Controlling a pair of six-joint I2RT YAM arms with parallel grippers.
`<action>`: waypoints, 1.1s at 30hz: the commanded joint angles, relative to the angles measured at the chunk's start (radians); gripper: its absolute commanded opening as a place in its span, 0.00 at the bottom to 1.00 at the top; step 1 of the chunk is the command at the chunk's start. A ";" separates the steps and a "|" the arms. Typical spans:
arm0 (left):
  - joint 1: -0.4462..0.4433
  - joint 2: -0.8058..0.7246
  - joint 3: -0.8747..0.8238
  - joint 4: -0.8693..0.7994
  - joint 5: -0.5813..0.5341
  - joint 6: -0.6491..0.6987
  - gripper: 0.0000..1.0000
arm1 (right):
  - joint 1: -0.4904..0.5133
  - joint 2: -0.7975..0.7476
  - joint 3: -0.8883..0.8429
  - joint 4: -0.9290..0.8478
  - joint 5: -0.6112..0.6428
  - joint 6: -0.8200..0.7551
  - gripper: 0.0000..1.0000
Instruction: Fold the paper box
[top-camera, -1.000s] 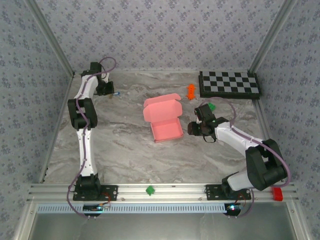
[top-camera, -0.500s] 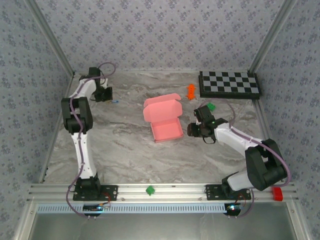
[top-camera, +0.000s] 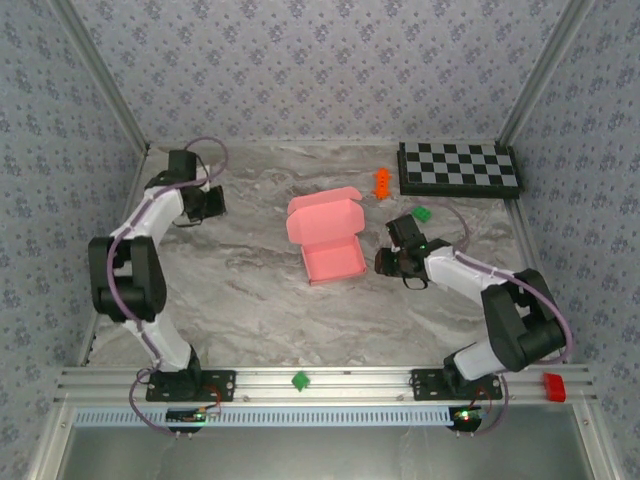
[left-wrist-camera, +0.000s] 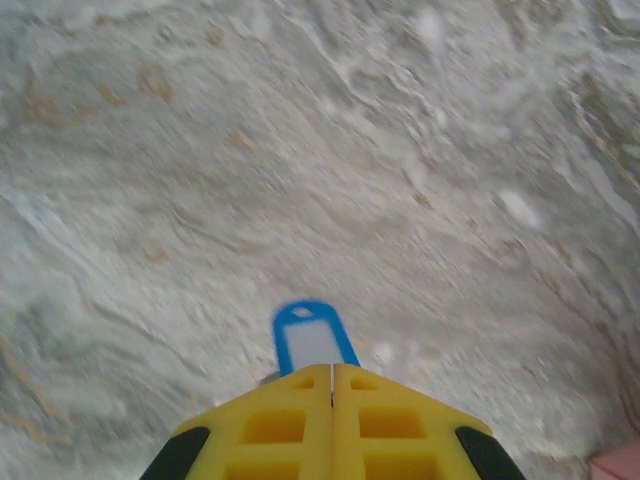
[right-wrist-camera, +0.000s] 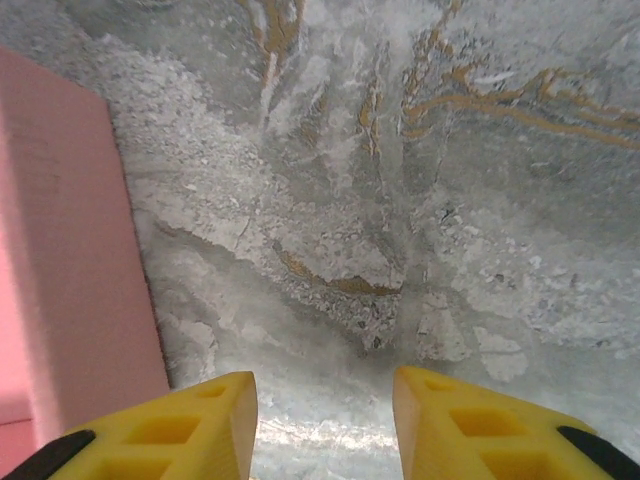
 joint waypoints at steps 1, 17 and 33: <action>-0.051 -0.114 -0.067 0.016 -0.017 -0.049 0.00 | 0.007 0.038 0.037 0.023 -0.026 0.009 0.40; -0.415 -0.284 -0.112 -0.006 -0.062 -0.107 0.00 | 0.099 0.100 0.080 0.030 -0.070 -0.025 0.38; -0.638 -0.044 -0.003 0.082 0.045 -0.111 0.00 | 0.122 0.048 0.059 0.018 0.034 -0.017 0.38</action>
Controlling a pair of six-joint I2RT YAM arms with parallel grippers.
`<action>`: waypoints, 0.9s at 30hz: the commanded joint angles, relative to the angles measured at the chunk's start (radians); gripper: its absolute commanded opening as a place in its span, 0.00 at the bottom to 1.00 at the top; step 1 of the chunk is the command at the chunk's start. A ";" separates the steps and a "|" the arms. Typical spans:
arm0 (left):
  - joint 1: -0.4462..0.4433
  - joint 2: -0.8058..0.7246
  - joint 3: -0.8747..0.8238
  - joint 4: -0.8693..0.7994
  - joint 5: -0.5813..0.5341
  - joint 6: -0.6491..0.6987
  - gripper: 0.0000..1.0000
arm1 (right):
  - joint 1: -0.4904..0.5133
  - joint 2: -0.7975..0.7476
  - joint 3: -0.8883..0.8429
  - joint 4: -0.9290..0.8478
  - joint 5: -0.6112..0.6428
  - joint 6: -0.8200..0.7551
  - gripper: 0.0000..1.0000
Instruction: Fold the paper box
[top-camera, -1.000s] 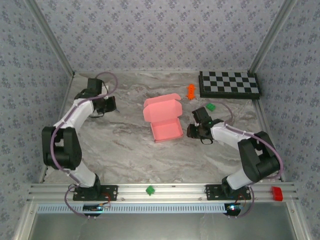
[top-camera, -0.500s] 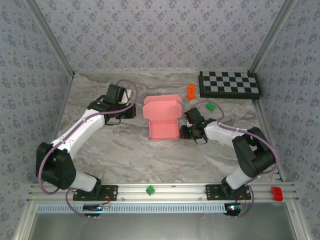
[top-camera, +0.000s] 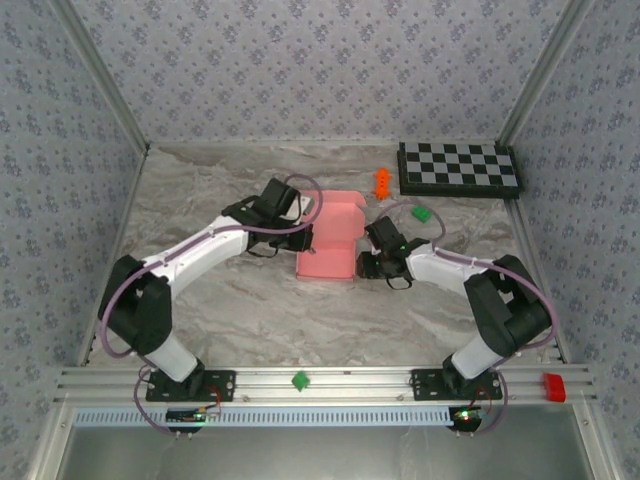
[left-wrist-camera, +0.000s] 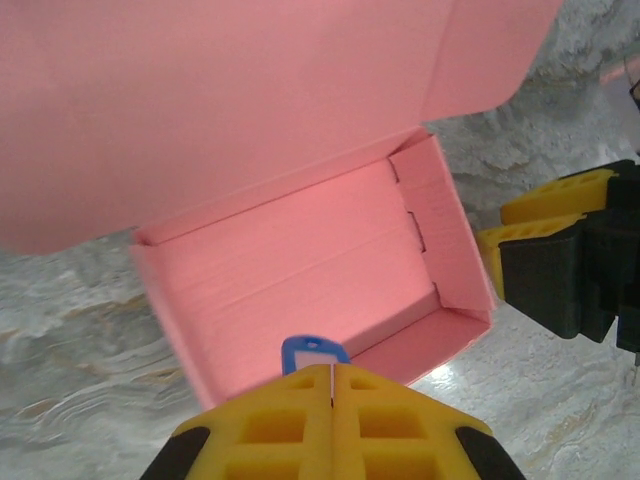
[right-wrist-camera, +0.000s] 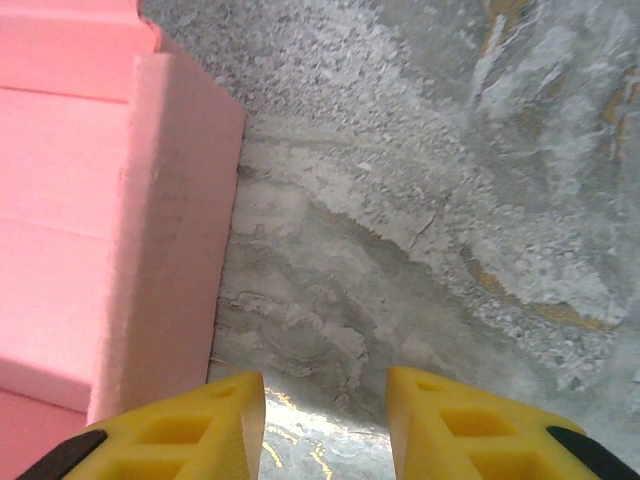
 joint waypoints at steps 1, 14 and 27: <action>-0.031 0.051 0.055 0.045 0.048 -0.020 0.00 | -0.002 -0.041 -0.002 -0.018 0.045 0.000 0.39; -0.113 0.254 0.146 0.093 0.069 -0.063 0.00 | -0.027 -0.085 -0.035 -0.023 0.053 0.001 0.39; -0.116 0.256 0.085 0.082 -0.067 -0.069 0.03 | -0.034 -0.076 -0.032 -0.021 0.040 -0.004 0.39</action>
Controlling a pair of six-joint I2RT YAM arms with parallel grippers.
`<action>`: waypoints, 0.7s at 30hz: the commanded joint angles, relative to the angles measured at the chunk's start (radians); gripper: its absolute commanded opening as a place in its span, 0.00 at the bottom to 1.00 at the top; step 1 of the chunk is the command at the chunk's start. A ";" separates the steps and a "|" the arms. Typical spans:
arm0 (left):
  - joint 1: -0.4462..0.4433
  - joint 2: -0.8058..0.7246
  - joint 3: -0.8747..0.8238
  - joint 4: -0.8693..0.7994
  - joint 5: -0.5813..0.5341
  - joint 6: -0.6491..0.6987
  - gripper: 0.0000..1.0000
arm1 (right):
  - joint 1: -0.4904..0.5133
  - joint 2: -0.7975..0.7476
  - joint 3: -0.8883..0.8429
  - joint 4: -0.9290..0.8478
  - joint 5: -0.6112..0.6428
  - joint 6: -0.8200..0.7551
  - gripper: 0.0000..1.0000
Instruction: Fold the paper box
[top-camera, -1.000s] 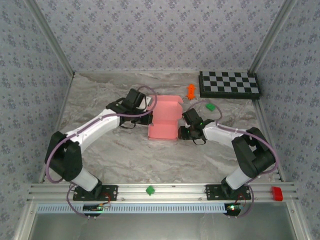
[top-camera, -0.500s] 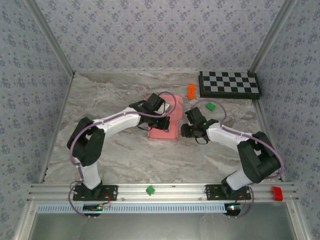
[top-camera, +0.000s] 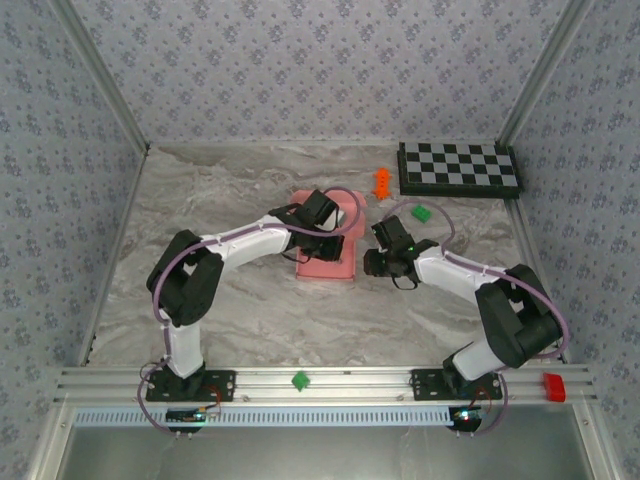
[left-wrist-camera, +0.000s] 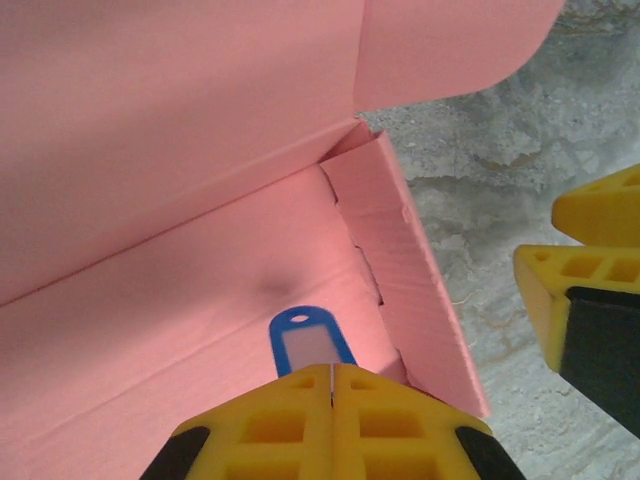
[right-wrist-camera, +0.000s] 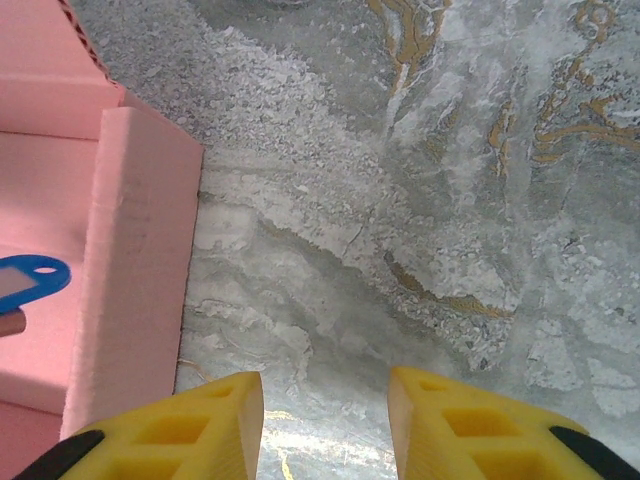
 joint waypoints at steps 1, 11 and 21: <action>-0.002 -0.006 -0.029 -0.004 -0.052 -0.010 0.03 | -0.007 -0.009 -0.004 -0.012 0.001 -0.004 0.39; -0.002 -0.024 -0.047 -0.030 -0.134 -0.028 0.11 | -0.006 -0.003 0.009 -0.021 -0.004 -0.006 0.40; -0.003 -0.107 -0.067 -0.049 -0.234 -0.015 0.26 | -0.005 -0.018 0.013 -0.019 0.014 -0.005 0.40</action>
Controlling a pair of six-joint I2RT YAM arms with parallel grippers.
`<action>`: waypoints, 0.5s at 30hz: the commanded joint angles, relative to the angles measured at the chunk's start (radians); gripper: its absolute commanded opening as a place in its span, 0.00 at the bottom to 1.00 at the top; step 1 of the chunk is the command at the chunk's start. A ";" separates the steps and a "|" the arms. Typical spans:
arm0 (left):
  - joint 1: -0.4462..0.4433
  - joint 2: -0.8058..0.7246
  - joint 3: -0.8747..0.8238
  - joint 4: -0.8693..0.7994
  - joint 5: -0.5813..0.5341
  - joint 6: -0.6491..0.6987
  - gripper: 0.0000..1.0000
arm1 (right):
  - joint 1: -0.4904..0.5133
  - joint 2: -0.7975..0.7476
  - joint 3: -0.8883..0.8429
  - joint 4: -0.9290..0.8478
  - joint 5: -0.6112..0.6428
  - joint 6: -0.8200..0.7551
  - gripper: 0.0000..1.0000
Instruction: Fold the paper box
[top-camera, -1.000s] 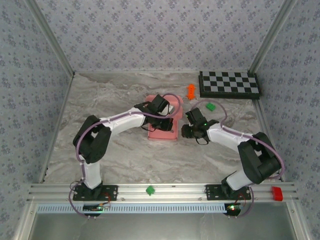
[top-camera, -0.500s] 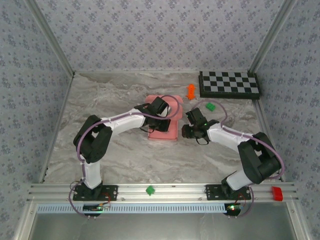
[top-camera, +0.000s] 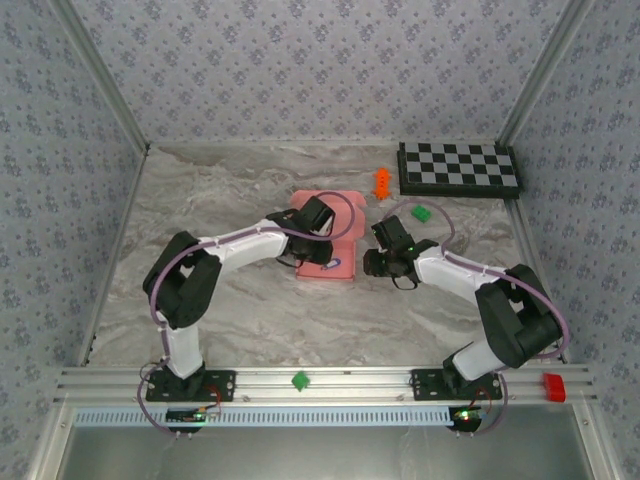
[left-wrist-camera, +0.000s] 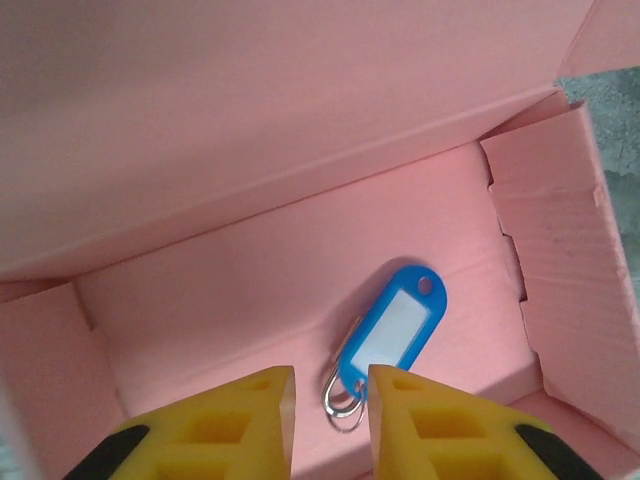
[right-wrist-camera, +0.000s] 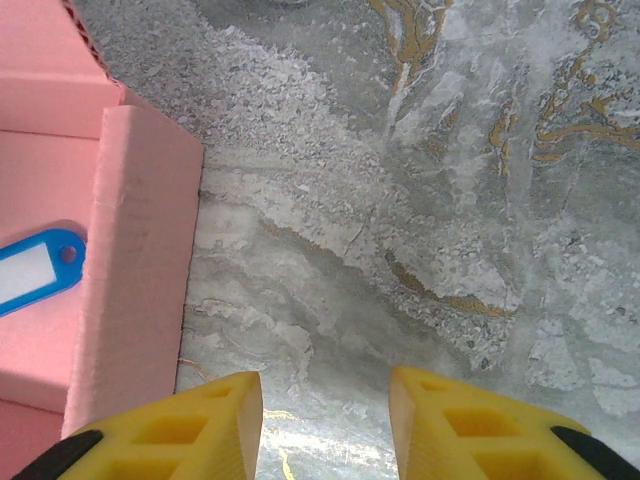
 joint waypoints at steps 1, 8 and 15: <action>-0.002 -0.082 -0.009 -0.020 -0.065 0.013 0.27 | -0.005 -0.025 0.012 -0.020 0.019 -0.006 0.40; 0.004 -0.174 -0.021 -0.047 -0.168 0.065 0.32 | -0.007 -0.103 0.006 -0.026 0.050 -0.021 0.41; 0.073 -0.222 -0.007 -0.092 -0.210 0.152 0.41 | -0.041 -0.169 0.039 -0.027 -0.022 -0.142 0.44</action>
